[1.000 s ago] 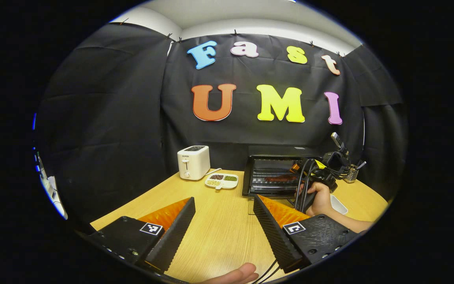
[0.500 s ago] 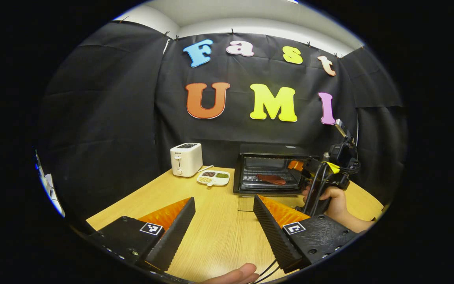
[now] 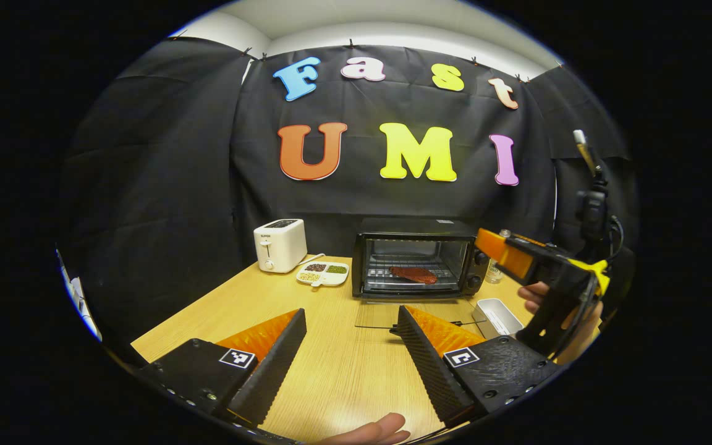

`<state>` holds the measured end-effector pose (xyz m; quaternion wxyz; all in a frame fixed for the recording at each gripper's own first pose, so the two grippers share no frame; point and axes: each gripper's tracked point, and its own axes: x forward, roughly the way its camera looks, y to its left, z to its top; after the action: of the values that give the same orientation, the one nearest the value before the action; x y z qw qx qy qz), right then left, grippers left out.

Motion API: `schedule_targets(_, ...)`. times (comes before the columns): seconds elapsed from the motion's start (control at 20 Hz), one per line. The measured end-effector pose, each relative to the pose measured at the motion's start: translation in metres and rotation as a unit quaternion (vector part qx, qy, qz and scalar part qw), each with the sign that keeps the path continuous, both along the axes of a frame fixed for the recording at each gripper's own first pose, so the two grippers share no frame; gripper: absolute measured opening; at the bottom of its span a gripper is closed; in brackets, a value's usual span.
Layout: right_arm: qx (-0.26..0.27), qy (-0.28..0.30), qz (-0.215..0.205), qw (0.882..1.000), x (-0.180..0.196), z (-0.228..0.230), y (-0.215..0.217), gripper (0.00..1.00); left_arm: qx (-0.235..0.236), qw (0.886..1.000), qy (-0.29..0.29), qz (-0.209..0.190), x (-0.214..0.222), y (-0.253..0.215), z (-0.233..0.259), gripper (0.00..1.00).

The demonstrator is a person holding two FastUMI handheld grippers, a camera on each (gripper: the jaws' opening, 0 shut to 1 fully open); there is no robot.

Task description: Open the electric oven with the left hand, put the food in, and close the electric oven.

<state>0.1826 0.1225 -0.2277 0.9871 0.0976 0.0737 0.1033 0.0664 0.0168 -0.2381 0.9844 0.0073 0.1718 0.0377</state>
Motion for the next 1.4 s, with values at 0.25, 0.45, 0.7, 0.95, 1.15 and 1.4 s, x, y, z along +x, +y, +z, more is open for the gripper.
schedule_targets(0.25,-0.047,-0.02,-0.045,0.998,-0.044,0.031,-0.06,1.0,0.004,1.0,0.021,-0.012,0.019,-0.022,-0.022,0.95)
schedule_targets(0.45,-0.045,-0.026,-0.062,0.997,-0.068,0.062,-0.098,0.96,0.012,0.998,0.054,-0.041,0.042,-0.052,-0.055,0.95)
schedule_targets(0.7,-0.041,-0.044,-0.099,0.993,-0.082,0.09,-0.15,1.0,0.031,0.988,0.133,-0.069,0.066,-0.085,-0.113,0.95)
schedule_targets(0.95,-0.065,-0.052,-0.123,0.989,-0.081,0.107,-0.186,1.0,0.023,0.977,0.191,-0.094,0.079,-0.113,-0.156,0.96)
schedule_targets(1.15,-0.065,-0.055,-0.126,0.988,-0.077,0.113,-0.206,0.96,0.015,0.971,0.218,-0.097,0.09,-0.117,-0.172,0.96)
schedule_targets(1.4,-0.045,-0.063,-0.132,0.988,-0.066,0.117,-0.225,0.96,0.001,0.958,0.274,-0.082,0.091,-0.114,-0.191,0.96)
